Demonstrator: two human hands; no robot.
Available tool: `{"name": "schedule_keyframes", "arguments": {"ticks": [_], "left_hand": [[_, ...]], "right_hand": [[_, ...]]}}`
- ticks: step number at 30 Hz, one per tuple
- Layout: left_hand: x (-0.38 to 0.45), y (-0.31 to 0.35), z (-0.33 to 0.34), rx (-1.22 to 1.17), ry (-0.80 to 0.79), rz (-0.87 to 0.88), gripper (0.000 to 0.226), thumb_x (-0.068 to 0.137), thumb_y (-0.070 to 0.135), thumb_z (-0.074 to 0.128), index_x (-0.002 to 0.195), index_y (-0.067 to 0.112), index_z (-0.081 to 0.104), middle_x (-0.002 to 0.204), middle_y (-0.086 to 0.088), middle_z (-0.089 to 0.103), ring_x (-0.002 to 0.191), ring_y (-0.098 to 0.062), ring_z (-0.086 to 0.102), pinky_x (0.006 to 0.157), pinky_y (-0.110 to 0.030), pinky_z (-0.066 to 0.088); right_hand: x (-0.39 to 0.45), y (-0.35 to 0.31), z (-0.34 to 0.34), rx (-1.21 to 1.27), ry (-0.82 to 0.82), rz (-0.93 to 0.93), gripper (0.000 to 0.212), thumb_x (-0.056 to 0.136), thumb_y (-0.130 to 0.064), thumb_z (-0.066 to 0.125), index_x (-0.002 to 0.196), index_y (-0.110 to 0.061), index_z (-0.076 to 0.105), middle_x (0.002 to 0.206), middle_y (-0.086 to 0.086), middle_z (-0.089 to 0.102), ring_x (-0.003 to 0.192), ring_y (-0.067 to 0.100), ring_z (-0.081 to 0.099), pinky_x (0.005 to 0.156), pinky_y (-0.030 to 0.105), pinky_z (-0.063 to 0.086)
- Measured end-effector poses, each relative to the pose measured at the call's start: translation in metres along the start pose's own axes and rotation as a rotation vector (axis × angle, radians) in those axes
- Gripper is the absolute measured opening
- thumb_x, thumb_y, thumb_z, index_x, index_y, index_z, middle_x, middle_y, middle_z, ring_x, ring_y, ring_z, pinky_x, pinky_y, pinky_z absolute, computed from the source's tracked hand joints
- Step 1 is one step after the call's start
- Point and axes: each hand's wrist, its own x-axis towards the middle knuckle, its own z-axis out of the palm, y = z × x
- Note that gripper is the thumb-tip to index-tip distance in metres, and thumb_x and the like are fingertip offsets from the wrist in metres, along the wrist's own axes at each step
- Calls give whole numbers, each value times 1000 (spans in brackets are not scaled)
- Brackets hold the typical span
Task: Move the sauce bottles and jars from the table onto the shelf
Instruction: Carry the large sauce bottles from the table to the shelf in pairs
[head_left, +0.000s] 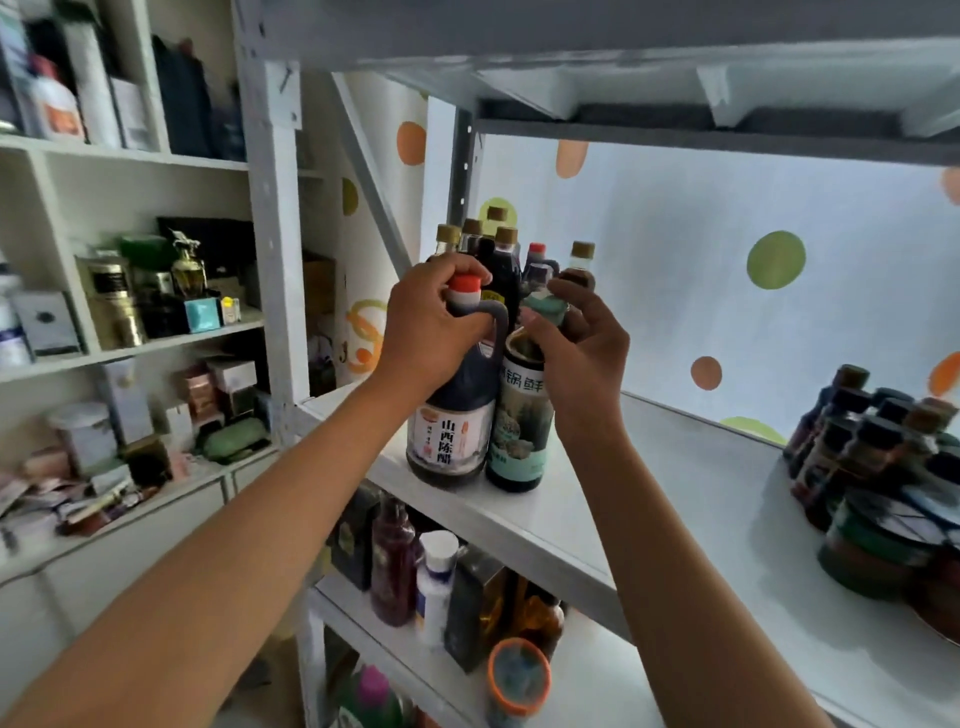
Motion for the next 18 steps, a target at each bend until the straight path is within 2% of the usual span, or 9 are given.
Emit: {"name": "schedule_keyframes", "arguments": {"ticks": [2,6,11,13,15,16,18], "left_hand": [[5,-8,8,27,-4,13,35,70,19,78,102,25,65,102,8,67,95,-9,62,85,-37,56],[6,-17,16,61,30,10,42,77,16,75,117,21,62,114,6,65,101,-5,58,89,-24,52],[-11,-18,21,99,59,38,55,84,23,73,134,22,50,128,10,55,111,2,49,93,-4,40],[-25,-24,22,69,105,-12,67,84,27,73,142,23,40,134,10,48,118,1,47,98,-7,41],[-44,-30,25,14,127,-78,81,84,34,74,149,26,27,142,10,41,127,0,44,100,-12,42],[-54,-33,27,10,133,-90,84,83,40,73,151,27,24,145,11,39,129,-1,43,100,-14,43],[-71,-40,30,13,136,-135,87,79,53,69,150,27,27,146,10,41,129,-5,46,100,-19,47]], "right_hand": [[9,9,-2,-16,-9,9,33,84,0,72,115,-9,65,94,8,76,86,22,73,78,33,58],[18,26,-4,-97,-55,-52,34,89,-7,69,120,-15,61,106,9,72,98,20,71,90,42,57],[6,39,-13,-93,-79,-130,41,97,-14,59,133,-32,51,128,8,62,115,16,63,99,39,53],[-2,45,-13,-100,-97,-113,49,99,-20,56,144,-34,41,134,5,58,122,15,59,102,36,50],[-10,52,-16,-99,-111,-83,53,99,-26,54,147,-37,35,135,3,57,122,16,58,103,40,50],[-15,55,-18,-92,-123,-52,54,99,-25,53,148,-36,33,133,1,58,120,15,59,101,40,51],[-29,62,-23,-104,-172,28,65,100,-18,52,153,-36,18,136,-4,56,120,10,59,98,32,52]]}}
